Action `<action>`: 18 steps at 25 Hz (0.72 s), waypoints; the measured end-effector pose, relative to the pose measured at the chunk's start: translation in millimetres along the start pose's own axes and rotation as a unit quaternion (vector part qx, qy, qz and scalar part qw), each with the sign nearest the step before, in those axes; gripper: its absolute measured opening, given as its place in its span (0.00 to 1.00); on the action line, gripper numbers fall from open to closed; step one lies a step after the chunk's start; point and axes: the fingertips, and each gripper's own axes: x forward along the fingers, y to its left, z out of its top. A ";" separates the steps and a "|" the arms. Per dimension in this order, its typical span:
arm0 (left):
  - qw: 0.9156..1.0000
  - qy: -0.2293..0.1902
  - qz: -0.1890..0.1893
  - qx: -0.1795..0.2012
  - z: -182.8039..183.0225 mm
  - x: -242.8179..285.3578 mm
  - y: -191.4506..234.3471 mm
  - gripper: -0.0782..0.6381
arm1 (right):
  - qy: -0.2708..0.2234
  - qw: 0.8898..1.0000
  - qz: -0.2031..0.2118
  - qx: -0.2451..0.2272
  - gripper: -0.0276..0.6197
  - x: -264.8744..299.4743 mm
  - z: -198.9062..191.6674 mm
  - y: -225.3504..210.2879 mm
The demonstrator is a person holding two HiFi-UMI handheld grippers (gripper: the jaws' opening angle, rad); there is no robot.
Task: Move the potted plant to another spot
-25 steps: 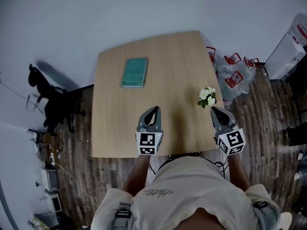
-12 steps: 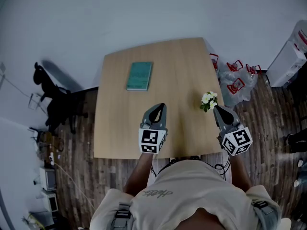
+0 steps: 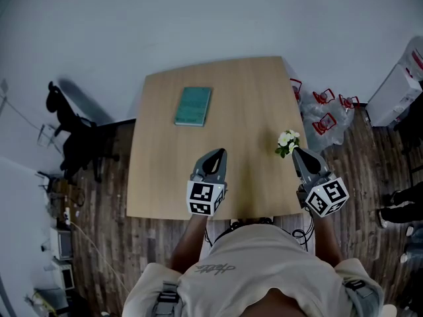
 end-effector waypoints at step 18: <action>1.000 -0.013 -0.001 -0.020 -6.2 -12.0 -0.2 0.13 | 0.033 0.996 -0.016 -0.076 0.05 -9.2 -10.3 12.5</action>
